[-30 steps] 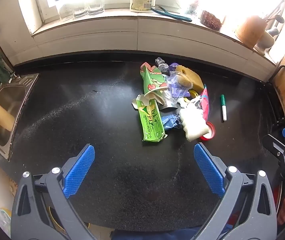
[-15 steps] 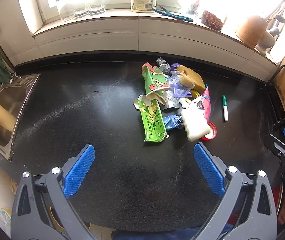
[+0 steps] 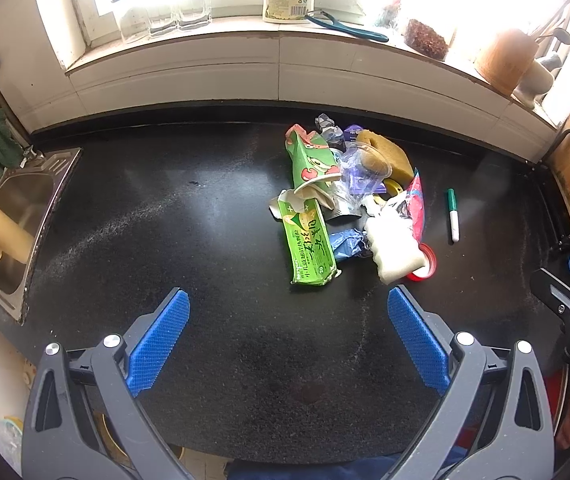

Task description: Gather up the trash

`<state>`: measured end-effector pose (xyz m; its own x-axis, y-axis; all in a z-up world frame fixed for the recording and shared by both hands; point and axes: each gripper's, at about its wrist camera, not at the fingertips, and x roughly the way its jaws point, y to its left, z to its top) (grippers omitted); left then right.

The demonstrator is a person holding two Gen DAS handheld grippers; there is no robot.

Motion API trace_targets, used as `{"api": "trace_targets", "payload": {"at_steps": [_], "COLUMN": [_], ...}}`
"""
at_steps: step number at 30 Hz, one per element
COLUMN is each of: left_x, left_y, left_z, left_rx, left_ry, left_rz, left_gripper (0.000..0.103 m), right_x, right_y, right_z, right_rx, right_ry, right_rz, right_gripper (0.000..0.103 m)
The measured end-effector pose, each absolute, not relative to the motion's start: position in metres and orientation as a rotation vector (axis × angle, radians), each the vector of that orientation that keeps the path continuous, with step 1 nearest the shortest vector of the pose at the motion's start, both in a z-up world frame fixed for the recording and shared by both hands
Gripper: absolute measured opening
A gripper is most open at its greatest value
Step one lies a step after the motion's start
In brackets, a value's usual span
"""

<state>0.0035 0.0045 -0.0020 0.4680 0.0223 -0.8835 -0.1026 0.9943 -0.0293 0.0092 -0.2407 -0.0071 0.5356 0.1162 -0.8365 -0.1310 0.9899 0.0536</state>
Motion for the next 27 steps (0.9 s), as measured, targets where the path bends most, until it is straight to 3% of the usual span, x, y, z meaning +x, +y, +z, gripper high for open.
{"api": "trace_targets", "payload": {"at_steps": [27], "left_x": [0.0094], "left_y": [0.0044], "left_z": [-0.0060], "left_rx": [-0.076], "left_ry": [1.094], "left_rz": [0.075], "left_gripper": [0.097], "right_x": [0.0149], "right_y": [-0.2425], "right_z": [-0.0088], "right_rx": [-0.014], "right_ry": [1.001], "right_rz": [0.146], "right_gripper": [0.097]}}
